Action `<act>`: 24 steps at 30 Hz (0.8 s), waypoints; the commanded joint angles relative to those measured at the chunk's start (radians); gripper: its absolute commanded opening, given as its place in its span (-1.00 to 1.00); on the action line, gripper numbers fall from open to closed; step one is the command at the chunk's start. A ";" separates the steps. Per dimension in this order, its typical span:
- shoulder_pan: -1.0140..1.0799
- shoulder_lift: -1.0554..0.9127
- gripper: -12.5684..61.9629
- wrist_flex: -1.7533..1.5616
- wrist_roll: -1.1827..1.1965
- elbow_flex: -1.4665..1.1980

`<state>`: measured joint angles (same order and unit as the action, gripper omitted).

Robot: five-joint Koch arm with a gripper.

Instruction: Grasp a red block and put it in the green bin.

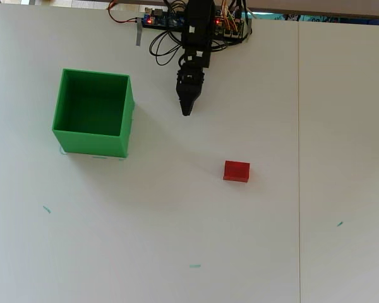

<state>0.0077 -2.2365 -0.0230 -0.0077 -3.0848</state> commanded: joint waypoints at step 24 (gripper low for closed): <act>0.029 0.043 0.24 0.072 0.029 0.235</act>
<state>0.0092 -2.2166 0.0307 0.0169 -2.9452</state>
